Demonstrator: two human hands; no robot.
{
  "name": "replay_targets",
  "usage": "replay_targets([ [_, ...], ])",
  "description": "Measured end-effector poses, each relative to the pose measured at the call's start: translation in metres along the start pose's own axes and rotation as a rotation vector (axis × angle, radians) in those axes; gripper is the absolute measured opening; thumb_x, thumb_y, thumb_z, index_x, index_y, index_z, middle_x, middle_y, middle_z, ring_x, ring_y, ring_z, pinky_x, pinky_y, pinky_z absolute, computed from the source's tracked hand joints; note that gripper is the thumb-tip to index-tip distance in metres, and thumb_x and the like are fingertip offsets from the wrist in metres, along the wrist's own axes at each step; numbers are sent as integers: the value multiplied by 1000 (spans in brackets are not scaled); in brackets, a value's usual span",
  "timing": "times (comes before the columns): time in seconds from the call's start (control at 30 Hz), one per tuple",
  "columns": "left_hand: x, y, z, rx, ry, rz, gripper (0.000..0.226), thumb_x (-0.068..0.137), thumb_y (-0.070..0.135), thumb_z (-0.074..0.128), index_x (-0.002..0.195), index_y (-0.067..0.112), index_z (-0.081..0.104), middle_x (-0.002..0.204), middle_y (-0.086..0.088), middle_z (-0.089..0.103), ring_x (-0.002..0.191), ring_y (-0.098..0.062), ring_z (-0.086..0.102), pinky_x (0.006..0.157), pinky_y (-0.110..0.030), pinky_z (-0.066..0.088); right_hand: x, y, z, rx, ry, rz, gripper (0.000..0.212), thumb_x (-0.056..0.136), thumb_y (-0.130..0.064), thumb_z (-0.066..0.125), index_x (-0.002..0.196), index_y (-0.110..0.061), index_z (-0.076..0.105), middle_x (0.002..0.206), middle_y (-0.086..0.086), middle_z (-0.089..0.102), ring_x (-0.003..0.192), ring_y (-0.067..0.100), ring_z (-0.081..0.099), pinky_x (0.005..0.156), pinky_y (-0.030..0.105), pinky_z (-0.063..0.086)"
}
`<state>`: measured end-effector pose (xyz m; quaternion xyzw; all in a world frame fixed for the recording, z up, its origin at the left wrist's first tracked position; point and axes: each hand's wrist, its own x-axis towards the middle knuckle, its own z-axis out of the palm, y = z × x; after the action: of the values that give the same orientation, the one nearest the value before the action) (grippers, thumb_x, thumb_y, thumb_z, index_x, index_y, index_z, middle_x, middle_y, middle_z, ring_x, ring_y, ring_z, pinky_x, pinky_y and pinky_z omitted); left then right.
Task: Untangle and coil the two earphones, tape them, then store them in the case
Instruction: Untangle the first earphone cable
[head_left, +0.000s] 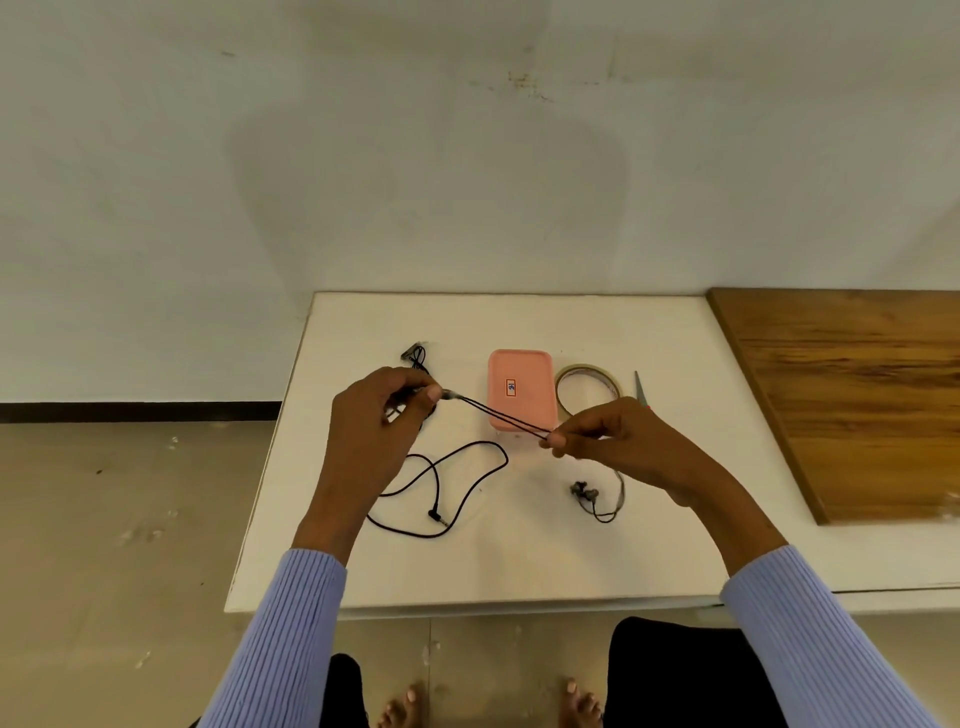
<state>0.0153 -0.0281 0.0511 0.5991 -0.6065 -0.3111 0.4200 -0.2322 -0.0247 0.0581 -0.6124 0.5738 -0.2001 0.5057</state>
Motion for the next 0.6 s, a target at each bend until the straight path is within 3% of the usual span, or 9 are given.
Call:
replay_targets([
  [0.07, 0, 1, 3, -24, -69, -6, 8, 86, 15, 64, 92, 13, 70, 89, 1, 71, 86, -11, 65, 71, -9, 45, -1, 0, 2, 6, 18, 14, 28, 71, -41, 72, 88, -18, 76, 97, -4, 70, 95, 9, 62, 83, 18, 41],
  [0.2, -1, 6, 9, -47, -141, 9, 7, 86, 14, 65, 86, 19, 70, 88, 3, 70, 79, -5, 62, 69, -7, 43, -2, -3, 9, -155, 101, 16, 26, 65, -41, 79, 82, -22, 78, 98, -9, 65, 94, 1, 57, 72, 4, 36],
  [0.3, 0, 7, 13, -39, -149, 23, 7, 86, 15, 65, 85, 20, 70, 88, 5, 70, 87, -7, 63, 76, -12, 47, 5, -1, 14, -467, 315, -65, 38, 53, -60, 77, 71, -27, 77, 93, -15, 62, 96, 6, 47, 82, 23, 36],
  [0.37, 1, 7, 13, -34, -149, 25, 8, 86, 15, 65, 84, 21, 70, 88, 5, 70, 88, -8, 63, 78, -15, 47, 7, -3, 15, -476, 383, -111, 42, 47, -66, 76, 70, -30, 75, 96, -18, 59, 99, 4, 40, 86, 29, 32],
  [0.5, 0, 7, 15, -27, -160, 25, 7, 86, 16, 65, 84, 20, 70, 86, 7, 70, 86, -6, 63, 76, -14, 47, 5, -4, 20, -410, 280, -215, 50, 52, -55, 81, 97, -34, 71, 113, -23, 52, 112, 0, 37, 103, 35, 32],
  [0.6, -1, 7, 17, -22, -164, 32, 6, 85, 16, 65, 84, 20, 70, 86, 6, 70, 85, -4, 63, 75, -8, 45, 4, -10, 26, -257, 278, -232, 56, 53, -57, 77, 104, -37, 67, 113, -27, 53, 113, -2, 43, 101, 30, 36],
])
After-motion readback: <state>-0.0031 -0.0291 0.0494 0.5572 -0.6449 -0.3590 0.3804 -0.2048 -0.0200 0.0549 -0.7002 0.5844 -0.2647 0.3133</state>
